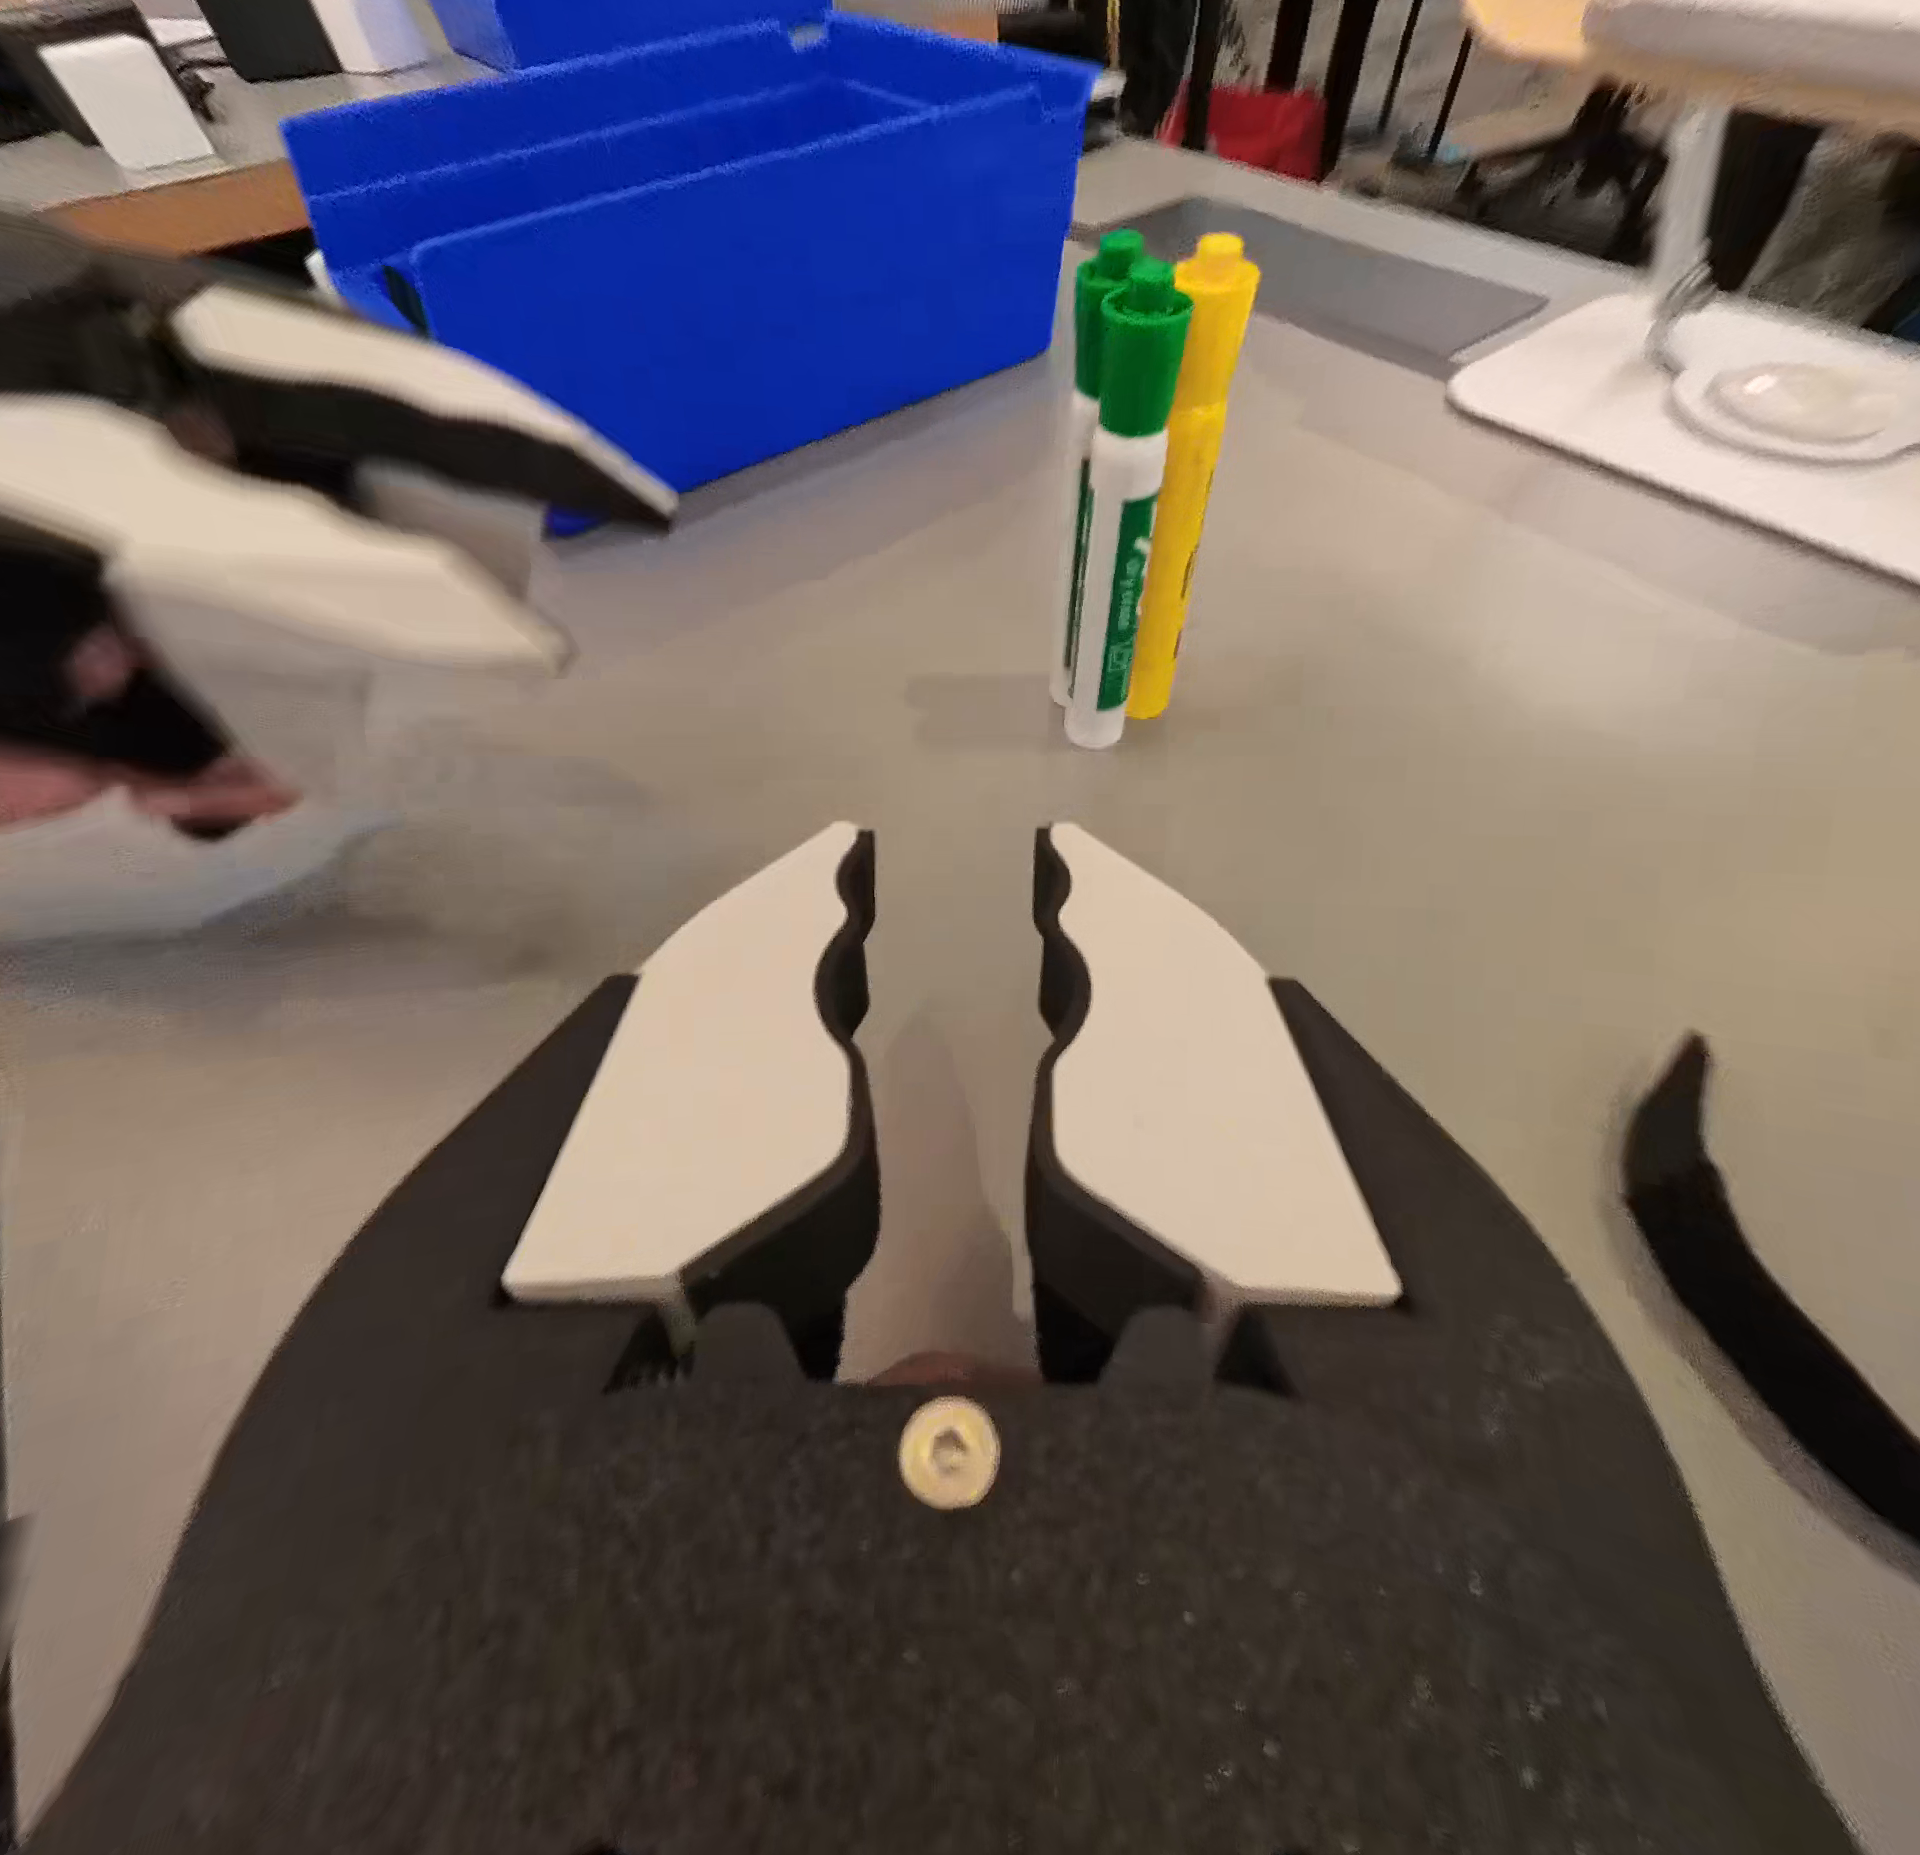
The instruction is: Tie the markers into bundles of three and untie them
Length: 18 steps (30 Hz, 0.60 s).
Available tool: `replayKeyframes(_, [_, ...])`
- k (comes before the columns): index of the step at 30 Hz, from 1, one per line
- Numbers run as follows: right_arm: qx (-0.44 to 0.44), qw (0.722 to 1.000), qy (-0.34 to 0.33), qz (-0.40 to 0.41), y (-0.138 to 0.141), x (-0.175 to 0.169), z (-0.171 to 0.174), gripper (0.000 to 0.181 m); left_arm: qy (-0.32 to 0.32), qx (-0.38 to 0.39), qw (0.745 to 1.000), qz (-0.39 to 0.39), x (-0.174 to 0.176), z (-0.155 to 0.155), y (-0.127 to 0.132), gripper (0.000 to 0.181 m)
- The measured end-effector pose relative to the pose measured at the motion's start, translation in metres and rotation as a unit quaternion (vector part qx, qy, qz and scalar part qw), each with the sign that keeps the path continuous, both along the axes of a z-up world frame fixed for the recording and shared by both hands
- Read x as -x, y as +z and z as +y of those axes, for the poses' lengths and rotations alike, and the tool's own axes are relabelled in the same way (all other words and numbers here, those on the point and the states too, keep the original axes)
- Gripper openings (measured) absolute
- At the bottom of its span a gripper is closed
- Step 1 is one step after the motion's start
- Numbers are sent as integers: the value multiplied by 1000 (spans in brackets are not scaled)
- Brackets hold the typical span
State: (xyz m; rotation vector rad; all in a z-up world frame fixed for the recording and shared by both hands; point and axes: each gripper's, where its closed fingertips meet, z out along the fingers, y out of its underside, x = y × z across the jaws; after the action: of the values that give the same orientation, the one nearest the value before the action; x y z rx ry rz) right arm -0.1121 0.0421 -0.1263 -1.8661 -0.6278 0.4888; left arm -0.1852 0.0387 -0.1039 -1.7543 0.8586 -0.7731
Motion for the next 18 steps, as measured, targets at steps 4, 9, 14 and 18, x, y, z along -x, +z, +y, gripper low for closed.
replayKeyframes(4, [-74, 996, -37, 14, 16, -30, -22, 32, 46, 7, 999, 26, -2, 36, 8, 54])
replayKeyframes(9, [-102, 989, -81, 67, 34, -64, -29, 35, 72, -9, 996, 50, -12, 77, 0, 64])
replayKeyframes(14, [-112, 988, -78, 71, 39, -71, -34, 35, 48, -26, 998, 44, -11, 85, -8, 69])
replayKeyframes(18, [-115, 988, -64, 78, 42, -63, -40, 36, 29, -8, 1000, 5, -11, 83, -2, 69])
